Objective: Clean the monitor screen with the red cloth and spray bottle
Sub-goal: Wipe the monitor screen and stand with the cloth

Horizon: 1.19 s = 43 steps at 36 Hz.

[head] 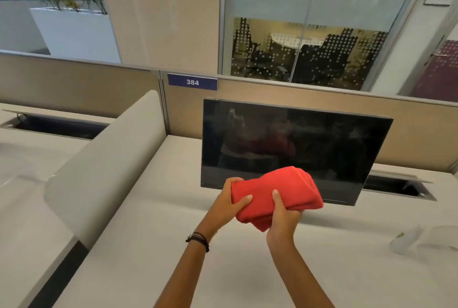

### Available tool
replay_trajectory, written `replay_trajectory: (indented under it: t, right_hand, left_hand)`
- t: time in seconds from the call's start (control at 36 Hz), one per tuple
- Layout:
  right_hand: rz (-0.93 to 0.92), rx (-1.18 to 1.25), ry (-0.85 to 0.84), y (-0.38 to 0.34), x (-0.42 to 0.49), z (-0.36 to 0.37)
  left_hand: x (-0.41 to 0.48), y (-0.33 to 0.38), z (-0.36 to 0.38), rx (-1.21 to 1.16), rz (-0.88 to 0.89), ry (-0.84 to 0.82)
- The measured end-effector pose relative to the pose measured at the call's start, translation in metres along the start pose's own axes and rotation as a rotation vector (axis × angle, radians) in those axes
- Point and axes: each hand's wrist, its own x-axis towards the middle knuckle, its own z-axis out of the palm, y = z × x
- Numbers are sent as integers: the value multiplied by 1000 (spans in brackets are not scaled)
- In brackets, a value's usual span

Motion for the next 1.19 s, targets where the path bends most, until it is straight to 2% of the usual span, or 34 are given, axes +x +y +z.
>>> replay_trajectory:
  t: [0.06,0.11,0.19,0.28,0.36,0.44,0.56,0.61,0.67,0.72,0.75,0.81,0.94,1.08,1.19]
  right_hand:
    - [-32,-18,-8,-9,4,9]
    - [-85,-11,-17,-22,9,18]
    - [-215,5,-25,-46,16,35]
    - [-375,-16,-51,-65,22,54]
    - [-569,-60,-68,-82,22,76]
    - [-793,-131,-106,-95,25,98]
    - [-994,-272,-154,-107,34,122]
    - [-1064,-352,-267,-113,36,131]
    - [-1264,-510,-361,-114,41,140]
    - [-1488,-709,-354,-109,48,149]
    - [-1526,-783,-364,-105,50,153]
    - [-1521,-884,-444,-93,51,159]
    - [-1383,-1056,-645,-64,54,169]
    - [-1393,-1085,-675,-51,61,172]
    - [-1446,-1067,-667,-47,65,170]
  left_hand:
    - [4,9,-20,188,64,-60]
    - [12,23,-43,376,130,-47]
    - [29,55,-81,489,250,160]
    - [46,90,-113,495,386,357]
    - [65,115,-135,520,383,413]
    - [84,127,-145,613,295,367]
    - [99,122,-141,572,229,235]
    - [102,115,-137,556,253,237]
    - [102,111,-135,499,284,266]
    - [100,112,-136,364,322,271]
    - [99,113,-137,304,344,266]
    - [98,114,-137,226,353,252]
    - [99,115,-141,143,208,285]
    - [104,119,-146,181,122,320]
    - [100,123,-146,259,219,302]
